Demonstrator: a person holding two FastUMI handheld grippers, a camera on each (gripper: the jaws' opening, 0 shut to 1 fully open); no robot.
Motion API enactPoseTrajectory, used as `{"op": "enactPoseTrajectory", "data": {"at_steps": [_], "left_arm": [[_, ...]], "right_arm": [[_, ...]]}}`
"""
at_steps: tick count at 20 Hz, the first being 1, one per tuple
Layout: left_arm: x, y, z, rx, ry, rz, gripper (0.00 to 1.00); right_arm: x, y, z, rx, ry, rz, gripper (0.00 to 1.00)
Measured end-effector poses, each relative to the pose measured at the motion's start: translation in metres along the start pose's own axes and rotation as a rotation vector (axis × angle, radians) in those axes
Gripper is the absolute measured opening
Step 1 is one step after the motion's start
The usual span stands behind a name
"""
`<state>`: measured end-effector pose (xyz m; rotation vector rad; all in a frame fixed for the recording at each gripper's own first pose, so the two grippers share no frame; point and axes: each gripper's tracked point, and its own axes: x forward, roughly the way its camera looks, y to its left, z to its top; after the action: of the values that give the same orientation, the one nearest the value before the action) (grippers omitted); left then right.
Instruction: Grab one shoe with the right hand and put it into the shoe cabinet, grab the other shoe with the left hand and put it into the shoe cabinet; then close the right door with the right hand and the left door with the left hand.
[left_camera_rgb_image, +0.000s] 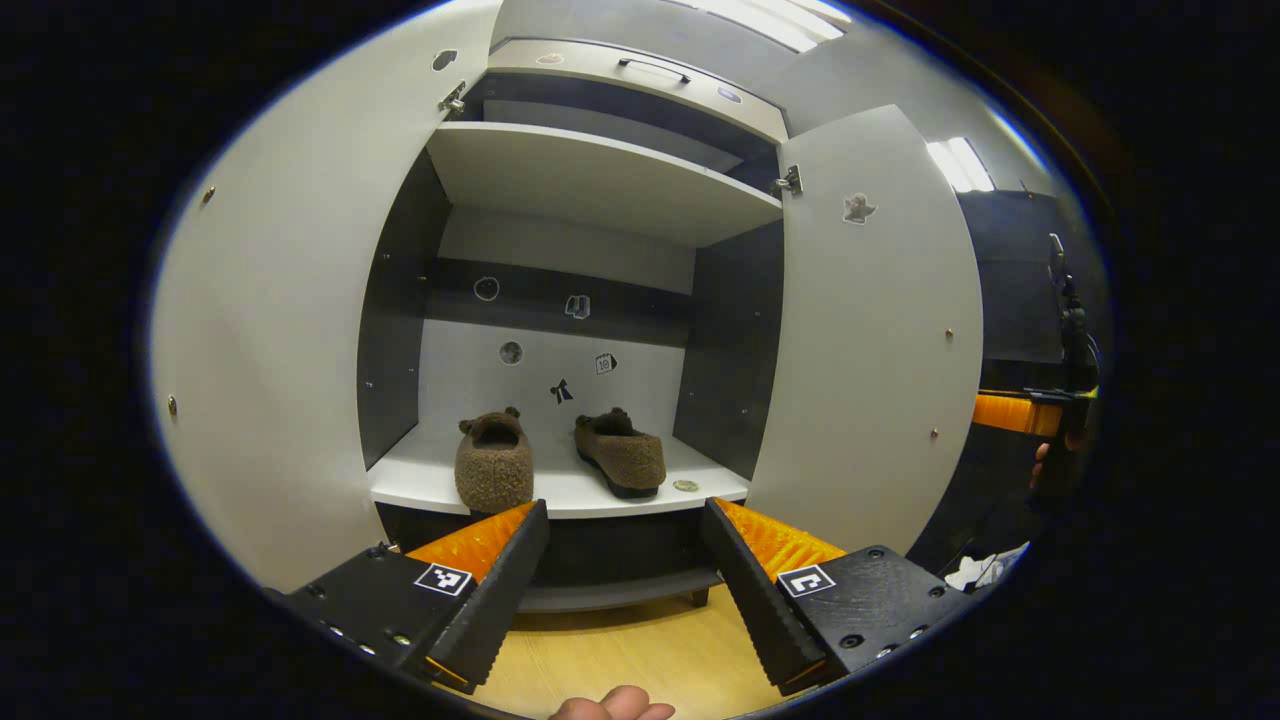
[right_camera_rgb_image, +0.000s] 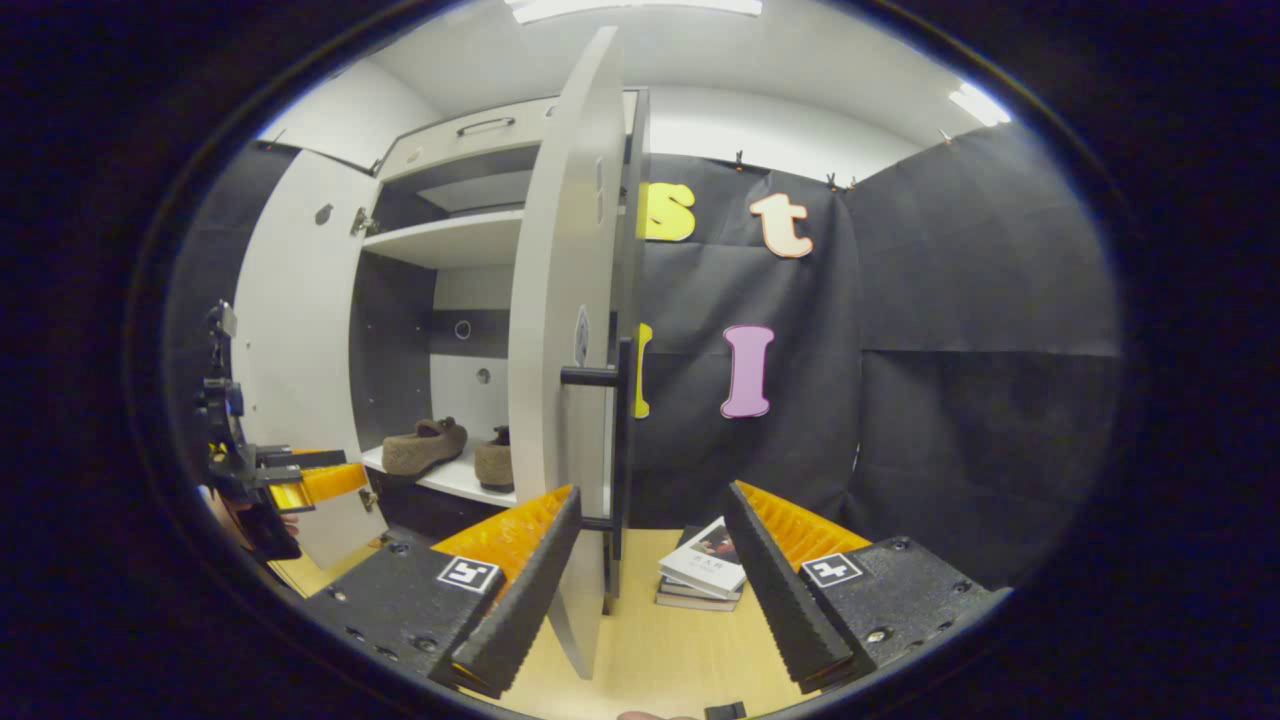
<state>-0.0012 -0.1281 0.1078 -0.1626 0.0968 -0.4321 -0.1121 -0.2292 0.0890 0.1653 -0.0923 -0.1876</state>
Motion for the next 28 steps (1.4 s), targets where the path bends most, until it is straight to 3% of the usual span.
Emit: {"op": "enactPoseTrajectory", "data": {"at_steps": [3, 4, 11, 14, 16, 17, 19, 20, 21, 24, 28], "left_arm": [[-0.012, 0.024, 0.017, 0.074, -0.051, 0.026, 0.95], [-0.017, 0.027, 0.018, 0.082, -0.058, 0.035, 0.95], [-0.062, 0.051, 0.025, 0.077, -0.082, 0.134, 0.95], [-0.084, 0.058, 0.038, 0.110, -0.102, 0.163, 0.95], [-0.099, 0.059, 0.055, 0.116, -0.142, 0.164, 0.95], [-0.105, 0.060, 0.061, 0.113, -0.150, 0.164, 0.95], [-0.120, 0.067, 0.070, 0.089, -0.164, 0.166, 0.95], [-0.127, 0.070, 0.075, 0.066, -0.176, 0.158, 1.00], [-0.133, 0.075, 0.078, 0.045, -0.184, 0.148, 0.95], [-0.148, 0.087, 0.077, 0.038, -0.162, 0.154, 0.95], [-0.184, 0.122, 0.079, 0.089, -0.179, 0.259, 0.95]], "right_arm": [[0.002, 0.046, -0.001, 0.113, 0.006, 0.104, 0.83], [0.005, 0.063, 0.000, 0.129, 0.010, 0.154, 0.88], [0.025, 0.170, -0.016, 0.144, 0.077, 0.463, 0.89], [0.028, 0.197, -0.034, 0.081, 0.100, 0.488, 0.91], [0.026, 0.214, -0.043, 0.084, 0.123, 0.512, 0.85], [0.024, 0.216, -0.048, 0.080, 0.130, 0.511, 0.91], [0.023, 0.220, -0.055, 0.089, 0.139, 0.510, 0.91], [0.023, 0.224, -0.057, 0.100, 0.144, 0.515, 0.92], [0.023, 0.228, -0.059, 0.109, 0.145, 0.515, 0.91], [0.027, 0.239, -0.062, 0.118, 0.155, 0.514, 0.91], [0.030, 0.253, -0.066, 0.092, 0.158, 0.532, 0.91]]}}
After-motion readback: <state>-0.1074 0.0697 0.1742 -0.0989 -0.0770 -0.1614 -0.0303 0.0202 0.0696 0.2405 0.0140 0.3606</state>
